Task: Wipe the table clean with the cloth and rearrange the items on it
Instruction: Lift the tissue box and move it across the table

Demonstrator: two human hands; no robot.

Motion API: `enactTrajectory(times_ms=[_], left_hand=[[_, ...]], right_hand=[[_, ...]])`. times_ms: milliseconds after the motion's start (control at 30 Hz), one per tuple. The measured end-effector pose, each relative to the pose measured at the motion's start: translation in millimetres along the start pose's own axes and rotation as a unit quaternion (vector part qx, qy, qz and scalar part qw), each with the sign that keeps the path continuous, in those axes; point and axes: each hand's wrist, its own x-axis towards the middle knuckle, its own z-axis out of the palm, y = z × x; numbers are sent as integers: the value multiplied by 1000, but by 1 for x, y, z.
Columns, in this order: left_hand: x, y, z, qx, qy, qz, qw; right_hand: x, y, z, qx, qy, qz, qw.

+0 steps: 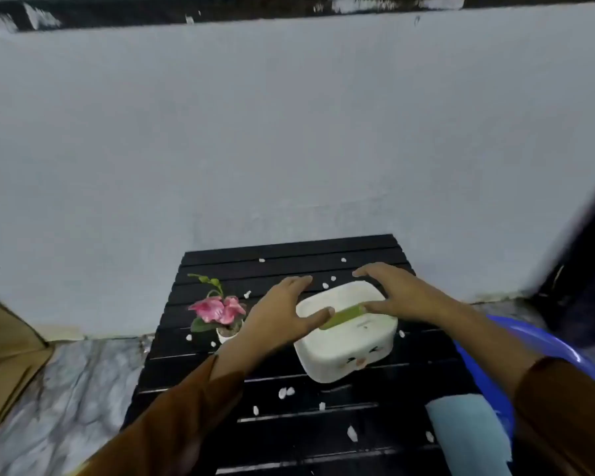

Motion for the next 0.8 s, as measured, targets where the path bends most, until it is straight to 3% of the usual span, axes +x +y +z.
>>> enactTrajectory(times_ms=[200, 400, 800], left_hand=[[-7, -33, 51, 6, -25, -26, 999], [-30, -39, 75, -145, 2, 1, 989], [-19, -54, 103, -245, 34, -3, 969]], right_hand=[[-8, 29, 43, -9, 20, 5, 1000], [-22, 37, 68, 13, 37, 30, 999], [-28, 41, 87, 85, 116, 60, 988]])
